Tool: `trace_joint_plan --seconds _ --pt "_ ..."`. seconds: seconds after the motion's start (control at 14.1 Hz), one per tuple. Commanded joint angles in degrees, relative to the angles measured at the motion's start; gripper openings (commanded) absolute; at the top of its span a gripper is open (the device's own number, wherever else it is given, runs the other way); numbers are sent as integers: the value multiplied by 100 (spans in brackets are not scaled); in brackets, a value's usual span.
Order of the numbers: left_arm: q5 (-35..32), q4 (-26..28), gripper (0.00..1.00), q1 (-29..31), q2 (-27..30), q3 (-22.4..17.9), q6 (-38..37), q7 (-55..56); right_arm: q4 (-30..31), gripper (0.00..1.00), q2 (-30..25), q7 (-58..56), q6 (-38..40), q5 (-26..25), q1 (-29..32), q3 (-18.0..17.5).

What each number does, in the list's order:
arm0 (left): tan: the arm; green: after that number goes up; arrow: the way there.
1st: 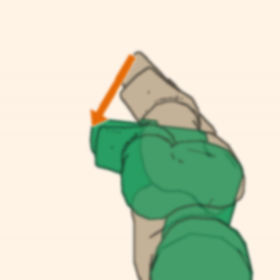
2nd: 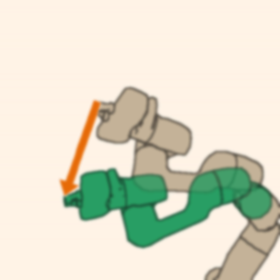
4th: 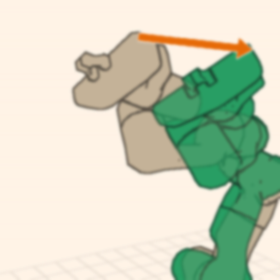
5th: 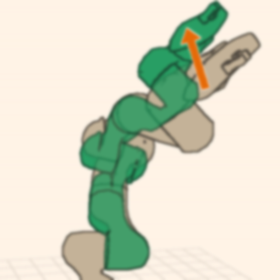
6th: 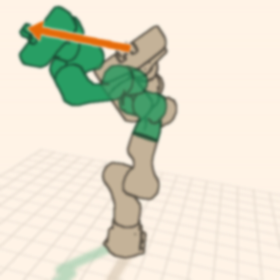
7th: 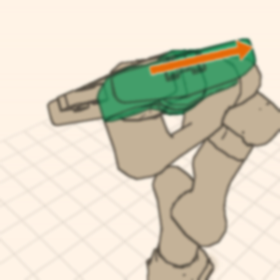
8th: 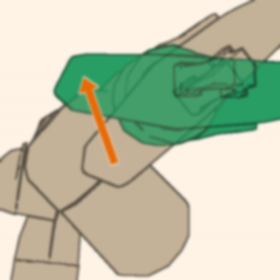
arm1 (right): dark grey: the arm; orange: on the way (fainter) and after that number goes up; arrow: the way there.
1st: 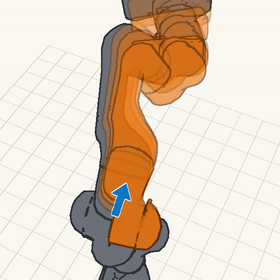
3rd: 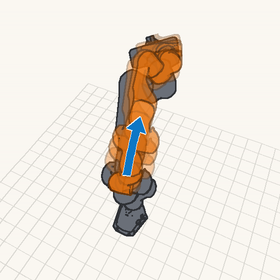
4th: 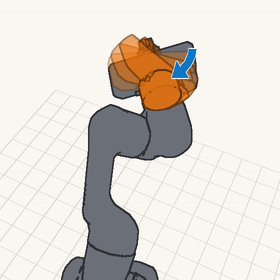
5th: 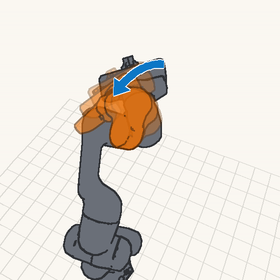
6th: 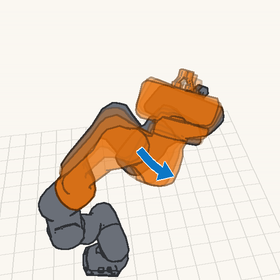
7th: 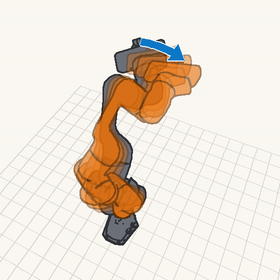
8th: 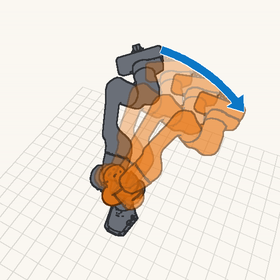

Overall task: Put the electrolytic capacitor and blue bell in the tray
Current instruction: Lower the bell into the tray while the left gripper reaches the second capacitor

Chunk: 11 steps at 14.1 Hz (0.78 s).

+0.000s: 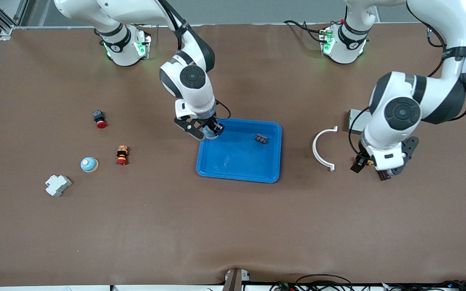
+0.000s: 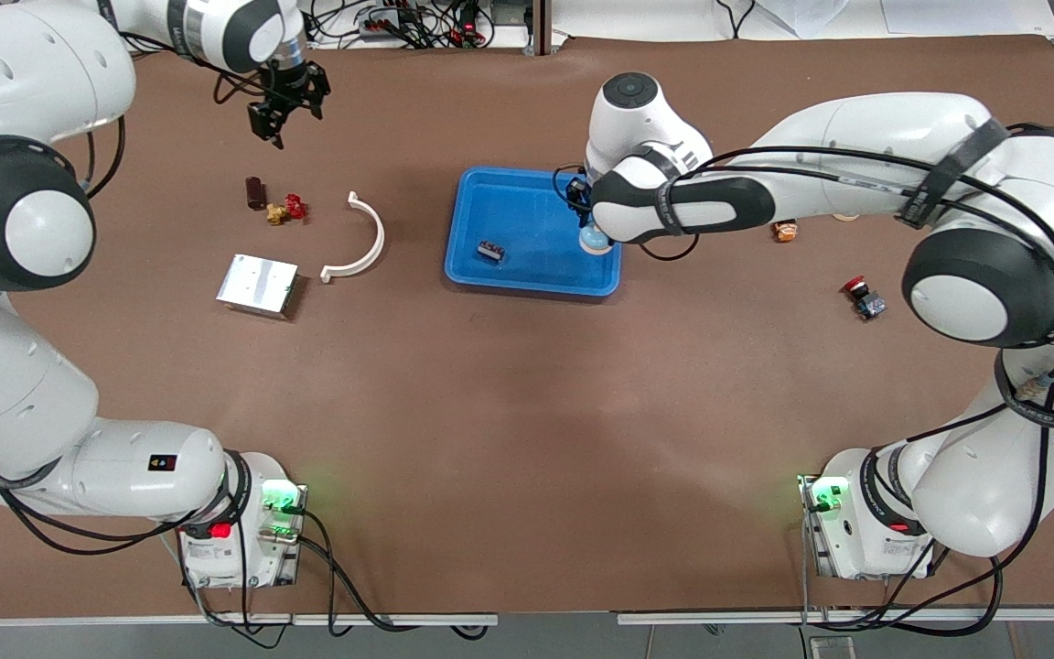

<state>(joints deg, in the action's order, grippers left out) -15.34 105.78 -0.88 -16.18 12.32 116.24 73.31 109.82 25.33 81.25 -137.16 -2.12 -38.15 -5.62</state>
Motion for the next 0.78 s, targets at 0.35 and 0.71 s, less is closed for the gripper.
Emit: trace_joint_plan --seconds 0.35,0.71 --pt "-101 83 100 404 -139 60 214 -617 -355 0 525 575 -241 -218 -315 87" --pt "-101 74 100 395 -192 60 302 -617 -628 0 877 989 -250 -543 -403 87"
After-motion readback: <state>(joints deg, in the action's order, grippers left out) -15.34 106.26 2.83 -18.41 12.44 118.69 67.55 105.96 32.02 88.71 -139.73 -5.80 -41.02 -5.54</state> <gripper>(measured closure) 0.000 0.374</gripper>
